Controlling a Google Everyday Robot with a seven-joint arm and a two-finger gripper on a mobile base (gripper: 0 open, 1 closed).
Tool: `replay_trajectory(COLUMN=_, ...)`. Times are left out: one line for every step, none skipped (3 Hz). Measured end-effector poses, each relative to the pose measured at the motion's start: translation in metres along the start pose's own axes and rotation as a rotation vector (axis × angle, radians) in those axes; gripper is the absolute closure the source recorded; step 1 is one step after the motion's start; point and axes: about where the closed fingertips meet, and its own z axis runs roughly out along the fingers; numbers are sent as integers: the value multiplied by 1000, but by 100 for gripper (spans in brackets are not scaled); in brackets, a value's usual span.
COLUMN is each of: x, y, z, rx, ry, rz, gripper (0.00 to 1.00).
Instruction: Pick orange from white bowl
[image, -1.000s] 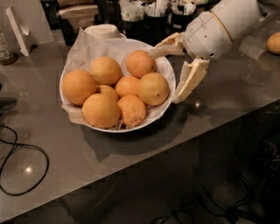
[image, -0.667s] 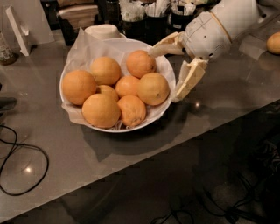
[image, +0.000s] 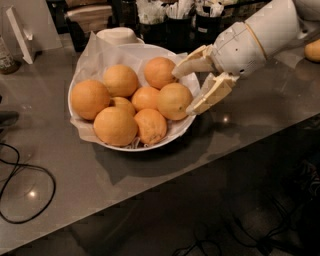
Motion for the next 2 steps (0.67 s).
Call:
replay_trajectory(x=4, y=3, z=6, rx=3, ry=-10, rz=30, gripper=30)
replay_trajectory(x=10, y=1, z=11, rx=1, ry=-12, rz=60, gripper=22)
